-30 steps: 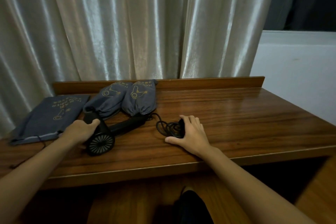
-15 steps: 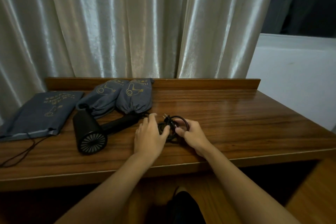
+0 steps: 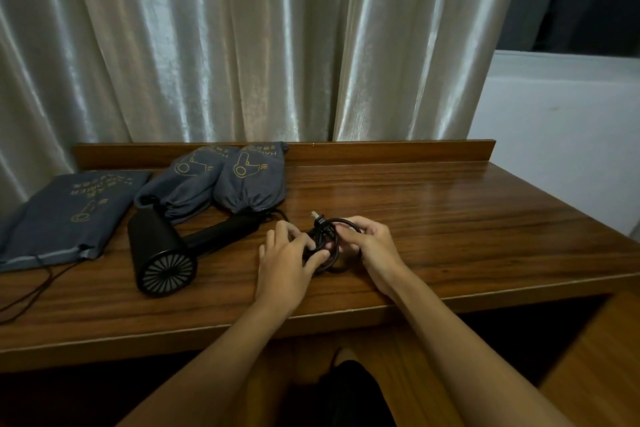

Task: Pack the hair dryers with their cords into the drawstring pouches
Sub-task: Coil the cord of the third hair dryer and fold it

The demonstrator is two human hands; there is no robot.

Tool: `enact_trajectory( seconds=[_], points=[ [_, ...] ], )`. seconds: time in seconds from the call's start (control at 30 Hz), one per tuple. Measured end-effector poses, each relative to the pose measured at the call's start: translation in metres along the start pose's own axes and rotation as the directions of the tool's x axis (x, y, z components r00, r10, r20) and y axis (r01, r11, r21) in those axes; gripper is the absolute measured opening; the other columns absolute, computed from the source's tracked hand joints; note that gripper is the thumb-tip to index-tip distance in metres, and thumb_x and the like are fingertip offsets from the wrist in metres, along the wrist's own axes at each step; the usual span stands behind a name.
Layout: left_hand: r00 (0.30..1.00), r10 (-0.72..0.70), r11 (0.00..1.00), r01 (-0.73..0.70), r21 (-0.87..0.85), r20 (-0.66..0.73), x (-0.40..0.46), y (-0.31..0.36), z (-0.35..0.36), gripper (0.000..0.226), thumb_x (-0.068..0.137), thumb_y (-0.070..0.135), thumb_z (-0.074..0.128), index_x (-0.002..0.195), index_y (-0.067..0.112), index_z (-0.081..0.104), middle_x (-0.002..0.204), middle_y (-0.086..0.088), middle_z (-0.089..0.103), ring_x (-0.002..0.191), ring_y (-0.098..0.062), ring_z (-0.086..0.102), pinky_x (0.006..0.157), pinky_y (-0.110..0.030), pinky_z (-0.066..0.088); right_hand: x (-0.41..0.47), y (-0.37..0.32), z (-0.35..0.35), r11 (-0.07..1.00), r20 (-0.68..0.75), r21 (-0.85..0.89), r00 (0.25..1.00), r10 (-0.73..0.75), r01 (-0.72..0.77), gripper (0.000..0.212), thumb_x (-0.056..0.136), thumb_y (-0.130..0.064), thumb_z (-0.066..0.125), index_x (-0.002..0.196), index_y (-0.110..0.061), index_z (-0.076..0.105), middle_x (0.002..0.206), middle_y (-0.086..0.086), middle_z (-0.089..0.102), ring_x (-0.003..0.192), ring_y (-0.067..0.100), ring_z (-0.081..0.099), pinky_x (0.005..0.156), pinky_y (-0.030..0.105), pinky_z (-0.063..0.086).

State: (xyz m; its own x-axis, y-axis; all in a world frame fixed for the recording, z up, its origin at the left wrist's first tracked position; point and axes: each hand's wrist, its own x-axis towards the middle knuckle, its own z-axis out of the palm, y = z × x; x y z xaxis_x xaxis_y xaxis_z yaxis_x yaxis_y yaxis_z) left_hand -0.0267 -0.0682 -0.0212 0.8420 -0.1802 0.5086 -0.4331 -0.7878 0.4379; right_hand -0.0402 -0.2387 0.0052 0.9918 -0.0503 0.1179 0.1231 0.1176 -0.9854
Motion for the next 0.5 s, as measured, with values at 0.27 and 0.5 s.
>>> enact_trajectory(
  seconds=[0.27,0.5],
  points=[
    [1.000,0.011,0.998,-0.011,0.059,0.012,0.000,0.004,0.002,0.032,0.100,0.040,0.042,0.106,0.019,0.065,0.115,0.004,0.041,0.107,-0.014,0.038,0.089,-0.032,0.036,0.005,0.001,-0.009,0.994,0.255,0.093,0.966,0.040,-0.065,0.037,0.090,-0.019,0.069,0.125,-0.009,0.065,0.116,0.013,0.071,0.102,0.020,0.069,0.074,0.021,0.054],
    [1.000,-0.010,0.998,0.010,0.059,0.006,0.001,0.005,0.002,0.032,0.101,0.038,0.038,0.100,0.023,0.067,0.108,0.009,0.044,0.103,-0.010,0.039,0.087,-0.033,0.030,0.010,-0.001,-0.013,0.993,0.329,0.056,0.941,0.083,-0.107,0.037,0.090,-0.022,0.070,0.125,-0.011,0.066,0.097,0.006,0.067,0.071,0.008,0.058,0.065,0.018,0.049]
  ],
)
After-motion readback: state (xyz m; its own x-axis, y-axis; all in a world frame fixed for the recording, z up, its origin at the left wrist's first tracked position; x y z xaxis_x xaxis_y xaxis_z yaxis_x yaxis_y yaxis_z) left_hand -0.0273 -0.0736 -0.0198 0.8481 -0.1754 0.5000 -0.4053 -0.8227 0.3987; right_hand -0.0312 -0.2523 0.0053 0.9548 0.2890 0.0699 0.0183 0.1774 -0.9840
